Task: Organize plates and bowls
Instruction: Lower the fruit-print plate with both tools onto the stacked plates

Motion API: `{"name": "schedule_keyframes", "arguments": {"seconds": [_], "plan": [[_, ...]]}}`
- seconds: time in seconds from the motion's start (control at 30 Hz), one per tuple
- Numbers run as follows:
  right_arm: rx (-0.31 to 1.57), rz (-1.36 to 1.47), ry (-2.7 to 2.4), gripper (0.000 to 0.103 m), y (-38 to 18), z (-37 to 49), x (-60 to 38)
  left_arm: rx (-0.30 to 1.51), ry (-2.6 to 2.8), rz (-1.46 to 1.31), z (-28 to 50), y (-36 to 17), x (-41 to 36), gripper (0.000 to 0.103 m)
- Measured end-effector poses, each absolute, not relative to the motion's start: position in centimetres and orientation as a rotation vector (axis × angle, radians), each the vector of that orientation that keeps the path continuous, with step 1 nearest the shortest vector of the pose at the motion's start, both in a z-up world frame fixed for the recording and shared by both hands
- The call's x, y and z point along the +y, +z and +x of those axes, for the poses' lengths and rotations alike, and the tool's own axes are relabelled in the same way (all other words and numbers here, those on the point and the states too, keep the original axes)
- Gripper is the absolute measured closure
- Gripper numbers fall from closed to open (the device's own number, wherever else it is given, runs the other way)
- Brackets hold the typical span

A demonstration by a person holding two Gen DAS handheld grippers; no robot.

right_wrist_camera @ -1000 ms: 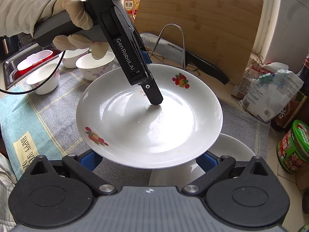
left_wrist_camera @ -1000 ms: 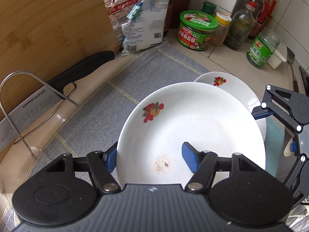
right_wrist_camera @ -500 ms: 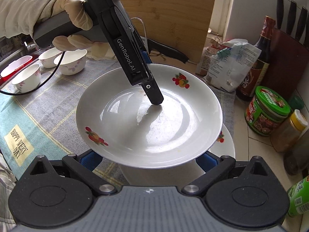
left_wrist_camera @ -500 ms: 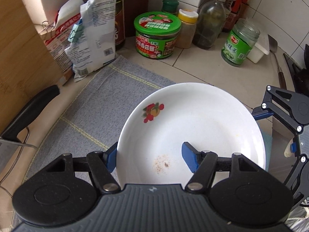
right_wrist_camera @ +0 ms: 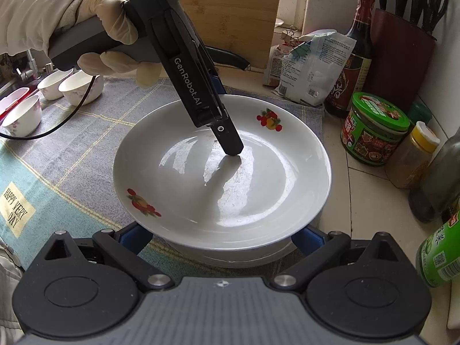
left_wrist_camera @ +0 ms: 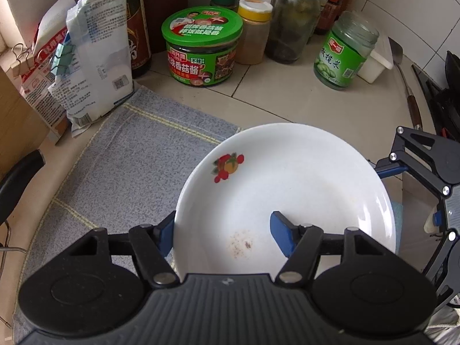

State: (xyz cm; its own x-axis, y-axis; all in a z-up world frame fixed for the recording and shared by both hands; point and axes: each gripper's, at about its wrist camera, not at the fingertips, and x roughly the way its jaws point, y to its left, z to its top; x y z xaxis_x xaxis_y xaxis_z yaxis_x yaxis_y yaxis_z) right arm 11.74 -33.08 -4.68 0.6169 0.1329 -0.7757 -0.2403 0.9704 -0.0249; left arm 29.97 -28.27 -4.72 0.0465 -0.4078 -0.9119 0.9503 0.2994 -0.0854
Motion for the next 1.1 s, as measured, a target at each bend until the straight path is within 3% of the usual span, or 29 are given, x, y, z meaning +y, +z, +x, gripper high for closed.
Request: {"name": "schedule_keyframes", "arguments": {"seconds": [0.8,1.1], "plan": [[0.925,-0.107,0.184,0.000,-5.4,11.1,-33.8,1.060,-1.170,0.730,28.8,-6.1,-29.6,0.035],[0.925,-0.100,0.179,0.000,-5.4,11.1,-33.8,1.103,-1.165,0.729,28.8,-6.0,-29.8,0.022]]}}
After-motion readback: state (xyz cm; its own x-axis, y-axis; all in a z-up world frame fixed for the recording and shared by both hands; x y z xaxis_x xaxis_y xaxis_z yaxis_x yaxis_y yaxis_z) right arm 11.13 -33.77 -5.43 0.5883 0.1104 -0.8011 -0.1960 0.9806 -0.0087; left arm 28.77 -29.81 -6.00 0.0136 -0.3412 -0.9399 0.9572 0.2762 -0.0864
